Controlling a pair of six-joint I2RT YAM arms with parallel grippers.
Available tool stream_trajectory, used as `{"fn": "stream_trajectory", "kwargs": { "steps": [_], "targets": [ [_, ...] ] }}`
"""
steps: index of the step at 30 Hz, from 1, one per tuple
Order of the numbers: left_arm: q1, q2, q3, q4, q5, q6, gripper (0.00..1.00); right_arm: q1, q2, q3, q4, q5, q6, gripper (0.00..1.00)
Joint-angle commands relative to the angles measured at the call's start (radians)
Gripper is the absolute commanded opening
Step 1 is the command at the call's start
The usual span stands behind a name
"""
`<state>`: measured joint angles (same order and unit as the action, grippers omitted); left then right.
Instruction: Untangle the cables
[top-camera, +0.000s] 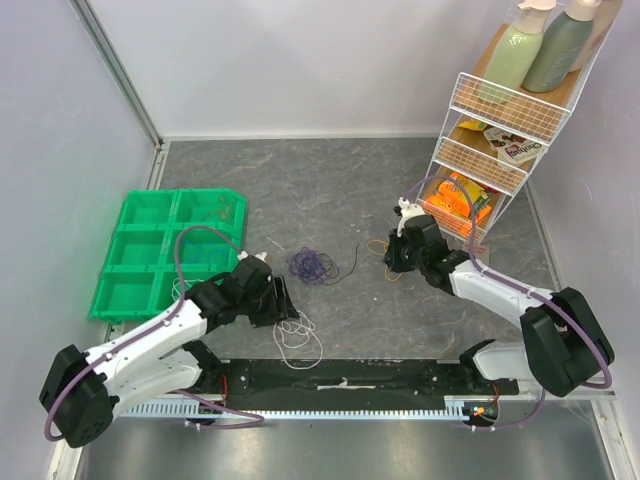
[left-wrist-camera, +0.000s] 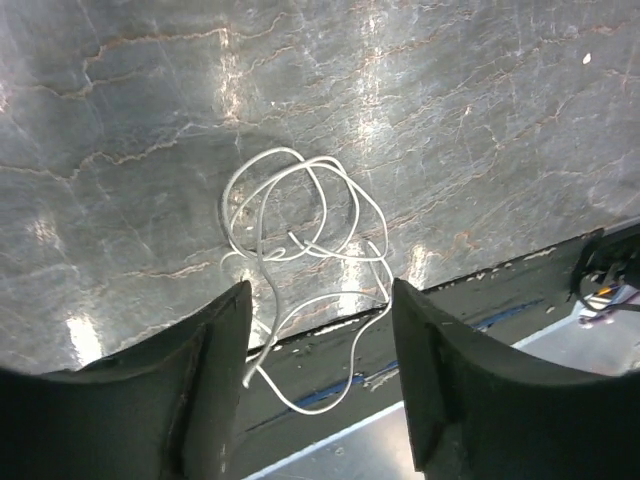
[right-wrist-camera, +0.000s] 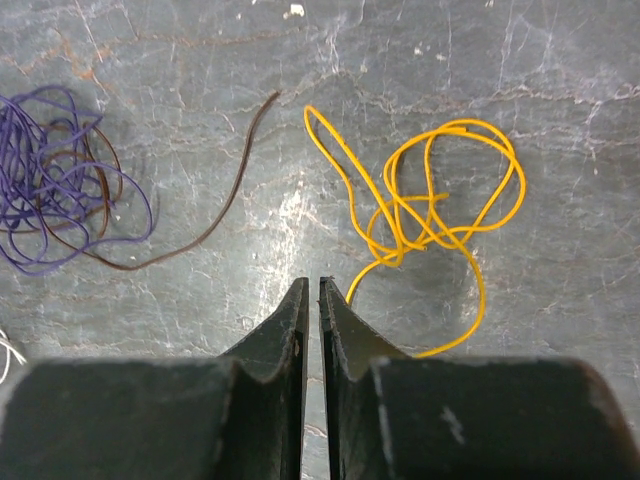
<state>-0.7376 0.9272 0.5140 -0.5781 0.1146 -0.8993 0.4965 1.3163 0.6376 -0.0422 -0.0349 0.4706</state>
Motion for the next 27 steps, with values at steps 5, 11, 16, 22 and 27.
{"fn": "stream_trajectory", "kwargs": {
  "steps": [5,11,16,22,27],
  "targets": [
    [-0.002,-0.028,0.035,-0.005,-0.027,-0.015,0.94,0.001,-0.009,-0.038,0.088,-0.057,0.005,0.15],
    [-0.003,0.131,0.08,-0.083,-0.075,-0.102,0.96,0.002,0.008,-0.036,0.113,-0.083,0.014,0.15],
    [-0.038,0.271,0.127,-0.028,-0.073,-0.105,0.95,0.002,0.0,-0.047,0.119,-0.088,0.016,0.15],
    [-0.105,0.389,0.182,-0.026,-0.11,-0.119,0.68,0.004,-0.011,-0.064,0.131,-0.092,0.022,0.15],
    [-0.115,0.423,0.213,-0.054,-0.174,-0.115,0.38,0.01,-0.003,-0.065,0.142,-0.106,0.026,0.15]
  ]
}}
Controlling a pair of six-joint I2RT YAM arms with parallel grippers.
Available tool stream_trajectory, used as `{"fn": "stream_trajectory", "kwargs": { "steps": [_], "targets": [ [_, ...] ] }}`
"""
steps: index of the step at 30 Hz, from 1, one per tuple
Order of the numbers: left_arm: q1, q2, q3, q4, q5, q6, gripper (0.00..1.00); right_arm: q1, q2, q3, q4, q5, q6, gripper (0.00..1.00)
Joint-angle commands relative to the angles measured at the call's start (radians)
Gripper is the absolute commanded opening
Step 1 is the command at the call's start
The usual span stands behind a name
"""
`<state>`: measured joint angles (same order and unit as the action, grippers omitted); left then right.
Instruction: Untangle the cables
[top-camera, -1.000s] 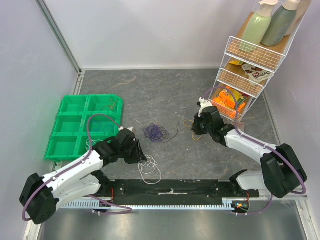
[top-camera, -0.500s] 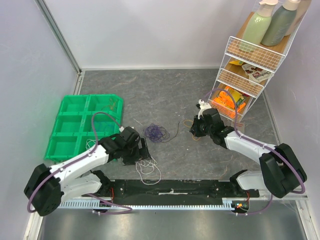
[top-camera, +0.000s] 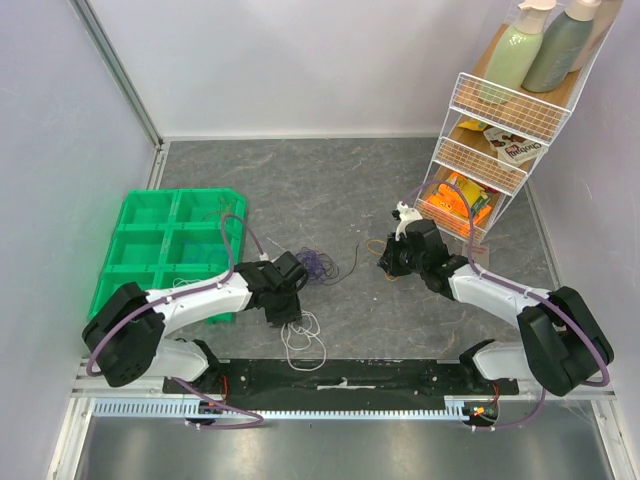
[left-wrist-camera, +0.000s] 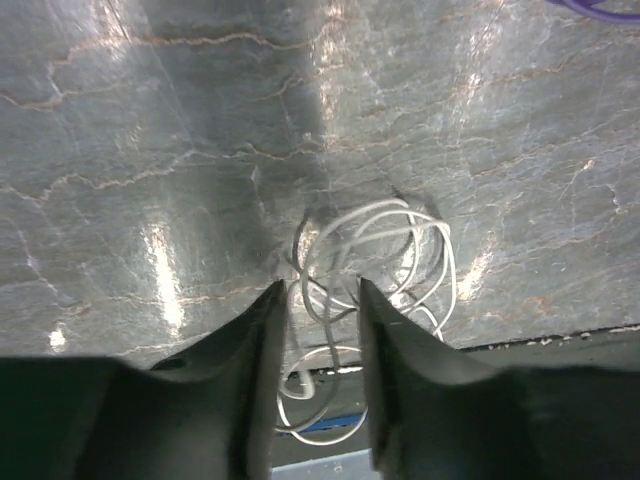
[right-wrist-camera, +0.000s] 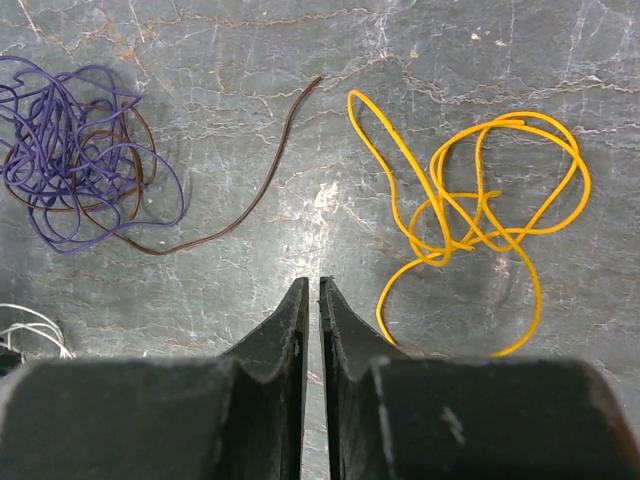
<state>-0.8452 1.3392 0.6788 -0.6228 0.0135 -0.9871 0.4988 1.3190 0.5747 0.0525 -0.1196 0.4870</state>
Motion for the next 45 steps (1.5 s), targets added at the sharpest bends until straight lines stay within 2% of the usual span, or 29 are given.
{"fn": "stream_trajectory", "kwargs": {
  "steps": [1,2,3,4,9,12,18,22,25,29,33,36,39,45],
  "targets": [
    [-0.006,0.009,0.054,-0.02,-0.084,-0.025,0.31,0.01,-0.004,-0.003,0.05,-0.023,0.013,0.15],
    [-0.008,0.006,0.064,-0.032,-0.102,-0.025,0.2,0.014,0.0,-0.004,0.059,-0.029,0.018,0.15],
    [-0.008,-0.003,0.074,-0.049,-0.122,-0.028,0.04,0.02,0.003,-0.007,0.067,-0.035,0.022,0.15],
    [-0.006,-0.014,0.086,-0.064,-0.142,-0.027,0.02,0.027,0.011,-0.007,0.079,-0.035,0.025,0.15],
    [0.046,-0.129,0.166,-0.089,-0.181,0.071,0.02,0.067,0.055,-0.001,0.112,-0.043,0.038,0.15],
    [0.17,-0.224,0.254,-0.146,-0.173,0.158,0.02,0.07,0.086,0.014,0.106,-0.049,0.035,0.17],
    [0.548,-0.307,0.477,-0.251,-0.141,0.358,0.02,0.07,0.108,0.016,0.121,-0.068,0.027,0.34],
    [0.621,-0.273,0.603,-0.383,-0.298,0.36,0.02,0.07,0.111,0.011,0.127,-0.071,0.027,0.36],
    [0.666,-0.282,0.576,-0.449,-0.388,0.305,0.02,0.07,0.118,0.011,0.13,-0.072,0.027,0.37],
    [0.759,-0.362,0.461,-0.44,-0.429,0.234,0.02,0.07,0.126,0.014,0.129,-0.077,0.028,0.37],
    [0.844,-0.399,0.34,-0.385,-0.409,0.199,0.02,0.069,0.125,0.013,0.129,-0.075,0.028,0.37],
    [0.955,-0.379,0.291,-0.416,-0.42,0.127,0.02,0.07,0.126,0.011,0.132,-0.075,0.028,0.37],
    [1.011,-0.362,0.252,-0.417,-0.425,0.059,0.01,0.07,0.131,0.013,0.129,-0.074,0.028,0.37],
    [1.081,-0.299,0.19,-0.387,-0.328,0.019,0.02,0.069,0.147,0.022,0.126,-0.074,0.028,0.37]
  ]
}}
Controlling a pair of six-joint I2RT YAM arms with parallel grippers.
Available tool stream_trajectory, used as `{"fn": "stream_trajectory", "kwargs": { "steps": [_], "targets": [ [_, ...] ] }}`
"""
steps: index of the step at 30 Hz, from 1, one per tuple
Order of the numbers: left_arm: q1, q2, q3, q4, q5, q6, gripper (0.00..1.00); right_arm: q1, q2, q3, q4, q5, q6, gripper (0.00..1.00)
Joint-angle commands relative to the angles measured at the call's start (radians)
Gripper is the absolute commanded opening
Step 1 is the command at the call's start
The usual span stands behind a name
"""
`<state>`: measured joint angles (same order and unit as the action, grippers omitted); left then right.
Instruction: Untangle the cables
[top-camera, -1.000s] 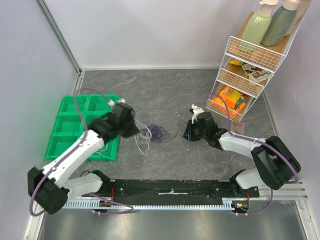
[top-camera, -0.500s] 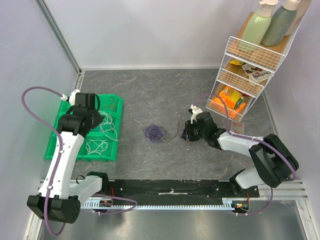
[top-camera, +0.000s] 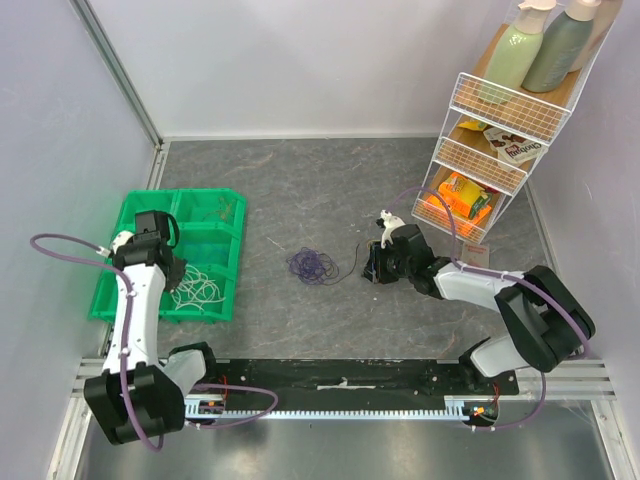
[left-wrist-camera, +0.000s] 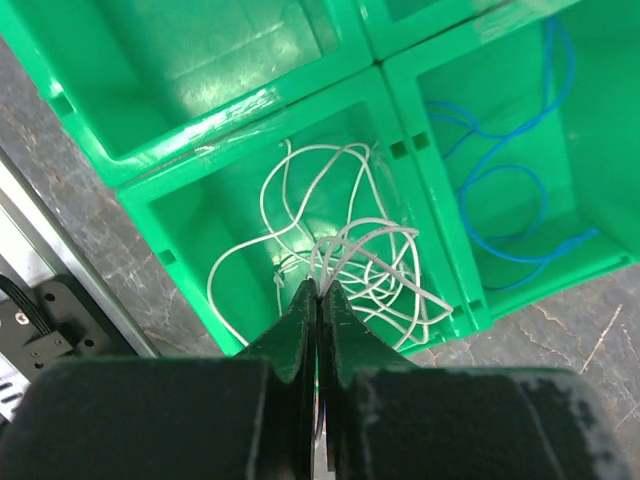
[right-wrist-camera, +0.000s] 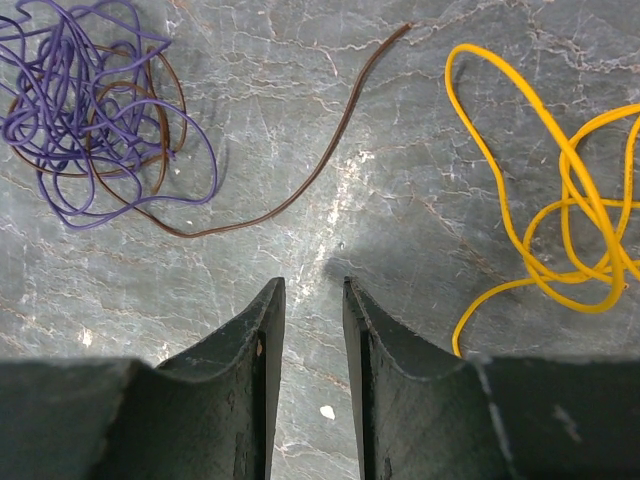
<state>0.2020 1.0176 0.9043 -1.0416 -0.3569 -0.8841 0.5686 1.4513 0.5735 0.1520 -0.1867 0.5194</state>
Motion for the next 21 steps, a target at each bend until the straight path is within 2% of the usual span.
{"fn": "stream_trajectory", "kwargs": {
  "steps": [1,6,9,13,14,17,20,21],
  "targets": [
    [0.045,0.016,-0.051,0.044,0.055,-0.095,0.02,0.001,0.018,0.023,0.027,-0.008,-0.002,0.37],
    [0.076,-0.033,-0.11,0.064,0.09,-0.136,0.03,0.001,0.023,0.028,0.024,-0.007,-0.002,0.37],
    [0.082,-0.036,-0.105,0.069,0.092,-0.127,0.28,-0.001,0.029,0.031,0.023,-0.008,-0.002,0.37],
    [0.083,-0.074,-0.067,0.066,0.102,-0.093,0.68,0.001,0.04,0.039,0.015,-0.008,-0.002,0.37],
    [0.083,-0.092,-0.055,0.066,0.102,-0.081,0.75,0.001,0.04,0.039,0.015,-0.007,-0.002,0.37],
    [0.085,-0.138,-0.013,0.064,0.113,-0.044,0.9,0.001,0.041,0.04,0.015,-0.007,-0.002,0.38],
    [0.085,-0.18,0.01,0.089,0.169,0.025,0.92,0.001,0.046,0.043,0.011,-0.005,-0.004,0.37],
    [0.083,-0.195,0.007,0.133,0.238,0.071,0.92,0.001,0.044,0.045,0.011,-0.007,-0.004,0.37]
  ]
}}
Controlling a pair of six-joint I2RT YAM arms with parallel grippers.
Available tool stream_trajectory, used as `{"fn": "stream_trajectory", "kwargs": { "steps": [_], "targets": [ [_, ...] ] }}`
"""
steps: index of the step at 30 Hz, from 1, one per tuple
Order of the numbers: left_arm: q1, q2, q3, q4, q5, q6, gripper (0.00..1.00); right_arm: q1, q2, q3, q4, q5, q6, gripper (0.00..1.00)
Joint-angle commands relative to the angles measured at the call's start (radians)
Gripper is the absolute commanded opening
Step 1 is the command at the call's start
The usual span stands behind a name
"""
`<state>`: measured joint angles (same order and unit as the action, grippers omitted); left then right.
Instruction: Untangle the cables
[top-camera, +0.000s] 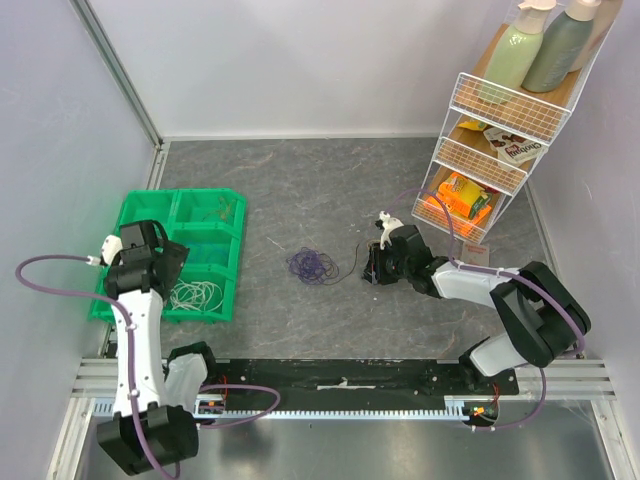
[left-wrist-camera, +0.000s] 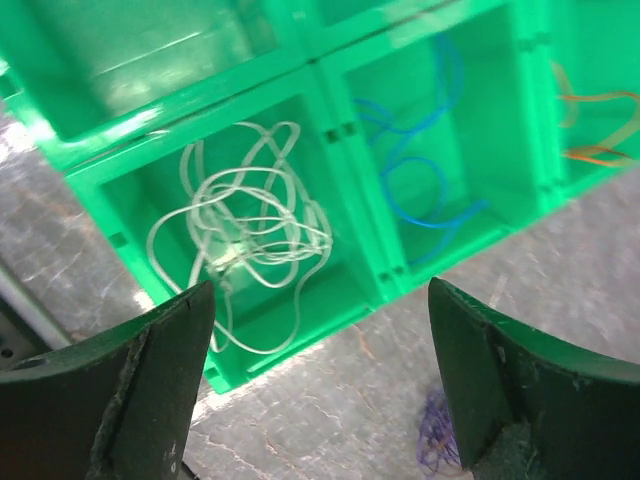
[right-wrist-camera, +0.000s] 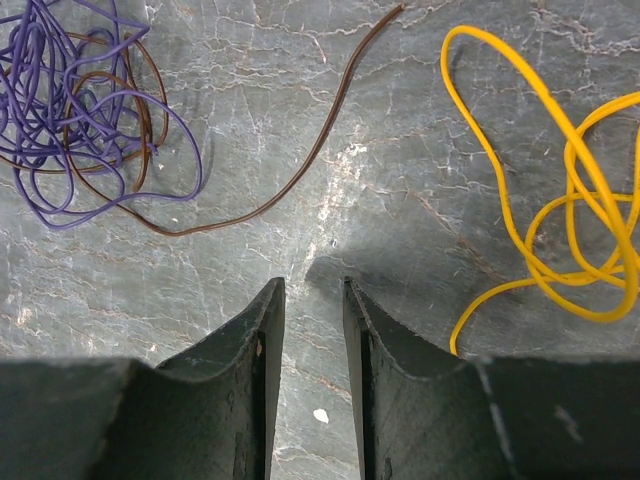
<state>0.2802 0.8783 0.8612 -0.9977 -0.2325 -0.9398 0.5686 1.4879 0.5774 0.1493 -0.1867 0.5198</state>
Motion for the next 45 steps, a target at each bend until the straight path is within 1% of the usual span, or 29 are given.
{"fn": "stream_trajectory", "kwargs": {
  "steps": [1,4,6,7,9,11,12,15,16,18,19,20,21,23,25,27,29,32,35,38,42,45],
  "targets": [
    [0.007,-0.065,0.038,0.134,0.196,0.175,0.92,0.001,0.006,0.039,0.012,-0.005,-0.003,0.38],
    [-0.009,-0.093,-0.019,0.269,0.558,0.225,0.92,0.001,0.002,0.039,0.013,-0.005,-0.003,0.37],
    [-0.06,-0.107,-0.065,0.367,0.703,0.245,0.88,0.001,-0.002,0.039,0.013,-0.013,-0.004,0.36],
    [-0.105,-0.12,-0.082,0.417,0.725,0.249,0.84,0.001,-0.005,0.039,0.013,-0.02,-0.009,0.34],
    [-0.244,-0.143,-0.105,0.487,0.704,0.268,0.84,0.02,-0.023,0.041,0.016,-0.034,-0.023,0.29],
    [-0.384,-0.153,-0.129,0.539,0.67,0.279,0.86,0.077,-0.044,0.056,0.001,-0.033,-0.052,0.26],
    [-0.448,-0.148,-0.145,0.574,0.677,0.283,0.87,0.112,-0.051,0.073,-0.019,-0.024,-0.063,0.26],
    [-0.518,-0.125,-0.186,0.657,0.757,0.283,0.89,0.166,-0.084,0.11,-0.06,-0.063,-0.049,0.27],
    [-0.529,-0.115,-0.195,0.672,0.783,0.282,0.89,0.166,-0.122,0.114,-0.073,-0.042,-0.031,0.28],
    [-0.538,-0.099,-0.208,0.695,0.82,0.283,0.89,0.162,-0.204,0.122,-0.147,0.121,0.003,0.34],
    [-0.544,-0.095,-0.214,0.708,0.834,0.283,0.9,0.152,-0.242,0.125,-0.204,0.209,0.011,0.39],
    [-0.553,-0.093,-0.224,0.725,0.851,0.282,0.9,0.143,-0.27,0.136,-0.253,0.277,0.02,0.52],
    [-0.562,-0.094,-0.237,0.744,0.864,0.277,0.91,0.122,-0.284,0.147,-0.305,0.358,0.037,0.6],
    [-0.573,-0.09,-0.26,0.777,0.895,0.269,0.91,0.035,-0.285,0.168,-0.401,0.421,0.054,0.69],
    [-0.59,-0.085,-0.275,0.795,0.918,0.274,0.92,-0.089,-0.262,0.168,-0.447,0.391,0.049,0.7],
    [-0.602,-0.084,-0.289,0.807,0.938,0.282,0.92,-0.189,-0.242,0.156,-0.45,0.34,0.026,0.68],
    [-0.608,-0.09,-0.303,0.812,0.946,0.285,0.92,-0.225,-0.23,0.145,-0.448,0.302,0.006,0.66],
    [-0.615,-0.105,-0.326,0.826,0.964,0.279,0.92,-0.227,-0.221,0.121,-0.416,0.265,-0.007,0.62],
    [-0.616,-0.12,-0.347,0.838,0.975,0.266,0.92,-0.227,-0.2,0.092,-0.38,0.257,-0.003,0.59],
    [-0.619,-0.131,-0.358,0.852,0.993,0.257,0.92,-0.227,-0.147,0.076,-0.354,0.265,-0.021,0.54],
    [-0.627,-0.125,-0.358,0.863,1.009,0.251,0.92,-0.225,-0.083,0.07,-0.28,0.204,-0.059,0.47],
    [-0.636,-0.113,-0.355,0.873,1.012,0.24,0.92,-0.219,-0.06,0.104,-0.281,0.21,-0.095,0.33]
  ]
}}
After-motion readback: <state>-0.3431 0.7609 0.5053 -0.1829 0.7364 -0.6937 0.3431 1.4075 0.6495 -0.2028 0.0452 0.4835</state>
